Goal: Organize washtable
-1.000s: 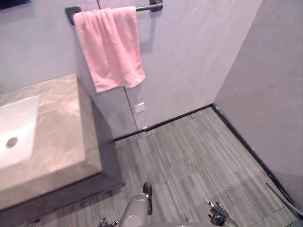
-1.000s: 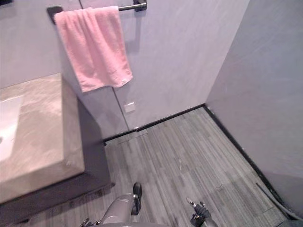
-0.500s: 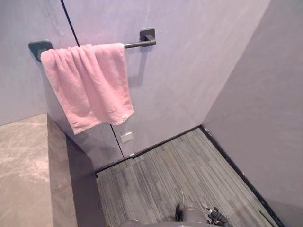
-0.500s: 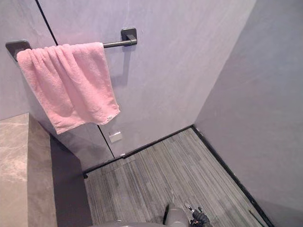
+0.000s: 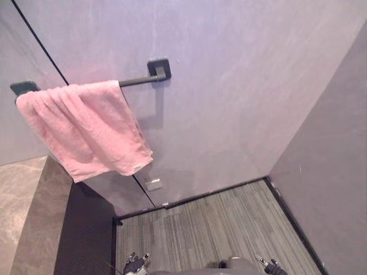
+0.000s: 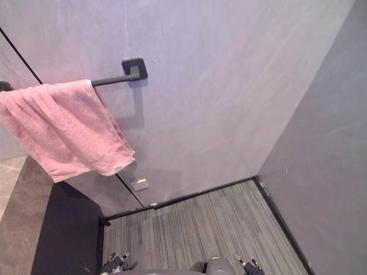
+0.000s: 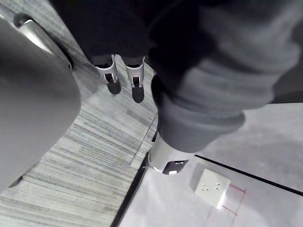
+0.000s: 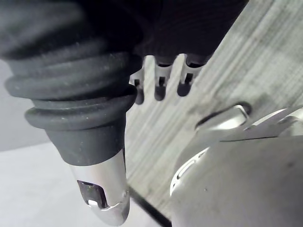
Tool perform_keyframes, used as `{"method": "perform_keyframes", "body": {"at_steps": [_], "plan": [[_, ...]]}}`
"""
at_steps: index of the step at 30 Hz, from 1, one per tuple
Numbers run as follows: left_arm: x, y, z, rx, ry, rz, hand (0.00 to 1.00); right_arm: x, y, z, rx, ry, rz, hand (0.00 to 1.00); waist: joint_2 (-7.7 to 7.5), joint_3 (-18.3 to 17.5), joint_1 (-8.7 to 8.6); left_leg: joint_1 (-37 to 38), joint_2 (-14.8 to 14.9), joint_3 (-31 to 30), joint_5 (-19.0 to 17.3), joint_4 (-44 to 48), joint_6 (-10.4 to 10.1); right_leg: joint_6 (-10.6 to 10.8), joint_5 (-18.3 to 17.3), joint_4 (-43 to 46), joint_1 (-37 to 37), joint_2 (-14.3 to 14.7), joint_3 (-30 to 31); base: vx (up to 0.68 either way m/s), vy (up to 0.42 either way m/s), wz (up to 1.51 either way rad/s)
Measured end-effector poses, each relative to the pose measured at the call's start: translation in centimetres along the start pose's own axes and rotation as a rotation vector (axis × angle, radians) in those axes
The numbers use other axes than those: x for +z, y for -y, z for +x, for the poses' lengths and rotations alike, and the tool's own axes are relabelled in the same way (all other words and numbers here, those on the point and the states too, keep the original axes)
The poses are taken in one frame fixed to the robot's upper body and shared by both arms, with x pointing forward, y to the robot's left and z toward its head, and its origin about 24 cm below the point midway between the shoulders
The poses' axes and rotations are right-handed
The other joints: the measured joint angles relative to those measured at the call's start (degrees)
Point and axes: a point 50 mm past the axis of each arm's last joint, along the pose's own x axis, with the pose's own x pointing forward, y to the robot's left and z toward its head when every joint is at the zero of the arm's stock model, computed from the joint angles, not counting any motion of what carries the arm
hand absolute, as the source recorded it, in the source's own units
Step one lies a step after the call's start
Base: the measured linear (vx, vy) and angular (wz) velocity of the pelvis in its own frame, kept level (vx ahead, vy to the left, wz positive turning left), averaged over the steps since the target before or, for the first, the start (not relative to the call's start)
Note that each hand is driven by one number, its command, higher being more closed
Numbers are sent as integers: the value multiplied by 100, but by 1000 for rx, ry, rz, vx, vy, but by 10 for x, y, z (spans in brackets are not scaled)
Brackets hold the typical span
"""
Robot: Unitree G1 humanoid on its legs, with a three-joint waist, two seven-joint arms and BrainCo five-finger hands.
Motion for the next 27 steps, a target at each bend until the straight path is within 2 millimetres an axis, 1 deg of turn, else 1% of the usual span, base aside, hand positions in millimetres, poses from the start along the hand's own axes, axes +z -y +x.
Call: {"method": "perform_keyframes", "body": {"at_steps": [1,2,3,4,5,6,7,8,9,10,11,12,13,15,16,18,19,20,21,24,26,27], "plan": [[4,0,1,8,13,-20,0,0,0,0,-1,0,6,0,-55,22,-14,-103,-50,357,-54,-25,-17,-1,8,-165,215,-81,-97,164,-70,46],[9,2,2,9,36,-47,0,-1,1,0,-9,0,23,0,-117,53,-15,-192,-204,620,-72,-271,-24,16,18,-274,394,-203,-195,155,-26,50],[12,4,3,3,46,-50,0,-1,2,0,-12,0,29,0,-137,45,-13,-250,-307,692,-70,-456,-22,36,29,-323,446,-251,-215,105,21,40],[17,7,3,-9,65,-50,0,2,3,0,-16,6,35,0,-117,42,-9,-364,-502,738,-5,-961,1,98,62,-413,507,-292,-237,105,110,21],[26,7,4,-7,101,-73,0,8,5,1,-20,20,30,0,-38,29,0,-450,-571,924,174,-1358,149,204,80,-454,512,-242,-240,99,111,15],[35,6,4,-2,131,-80,0,6,3,1,-15,16,32,0,-43,-3,3,-407,-594,936,173,-1440,175,268,74,-474,510,-238,-217,122,133,14],[57,3,4,-1,219,-93,0,3,-1,1,-7,8,36,0,-139,-5,2,-337,-702,920,232,-1667,260,335,104,-579,497,-271,-202,90,104,15],[81,0,2,0,314,-102,0,-1,-2,0,-7,-1,41,0,-170,-3,7,-343,-779,894,286,-1783,305,392,154,-680,494,-316,-201,70,104,14],[94,-1,0,-1,365,-109,0,-3,-1,0,-11,-6,42,0,-197,-13,4,-340,-827,882,303,-1821,319,409,175,-719,507,-341,-208,52,108,11],[112,-2,-4,-3,437,-112,0,-6,2,-1,-24,-13,41,0,-239,-38,4,-300,-875,856,335,-1894,348,434,194,-778,555,-370,-214,49,90,19],[143,-2,-14,-18,575,-123,0,-11,7,-3,-41,-24,35,0,-221,-51,6,-221,-946,833,392,-2046,399,443,228,-916,678,-393,-200,43,84,19],[154,-2,-19,-22,631,-128,0,-12,8,-4,-42,-28,29,0,-219,-57,6,-176,-962,834,421,-2119,410,446,249,-966,709,-394,-192,33,63,15],[176,-1,-30,-31,739,-134,0,-14,7,-4,-35,-33,14,0,-215,-59,8,-140,-981,834,464,-2226,425,459,276,-1045,737,-392,-180,5,39,3],[204,2,-50,-51,886,-151,0,-14,3,-4,-18,-37,-32,0,-210,-71,12,-87,-996,833,576,-2412,441,458,341,-1144,727,-374,-187,0,0,0],[212,5,-58,-69,937,-154,0,-14,3,-4,-14,-36,-45,0,-203,-70,16,-72,-997,833,614,-2474,446,447,361,-1162,722,-369,-188,2,-3,3],[225,11,-73,-95,1022,-158,0,-10,5,-3,-12,-28,-79,0,-89,-129,16,-64,-1001,831,679,-2609,477,449,436,-1272,714,-345,-188,0,0,0],[229,12,-77,-102,1046,-151,0,-9,6,-3,-12,-26,-90,0,-57,-143,16,-60,-1002,829,691,-2638,478,450,455,-1300,716,-339,-186,0,0,0],[235,15,-86,-118,1093,-144,0,-7,8,-3,-13,-22,-101,0,-3,-176,17,-54,-1007,818,735,-2731,477,459,476,-1336,718,-333,-184,-40,5,0],[242,18,-95,-132,1145,-140,0,-6,8,-3,-13,-20,-104,0,18,-193,16,-42,-1011,809,762,-2795,488,460,480,-1341,720,-330,-188,-43,4,1],[256,22,-112,-151,1239,-104,0,-6,8,-3,-8,-21,-122,0,28,-211,13,16,-1009,801,802,-2902,495,455,494,-1367,736,-313,-183,-11,1,0],[272,25,-126,-173,1323,-69,0,-5,8,-3,7,-23,-161,0,25,-221,15,27,-995,804,830,-2976,509,445,592,-1528,776,-268,-182,-1,1,-2],[275,25,-129,-180,1342,-61,0,-4,8,-3,15,-22,-169,0,21,-223,15,24,-995,805,832,-2976,511,445,612,-1557,776,-264,-181,0,0,0]]}}
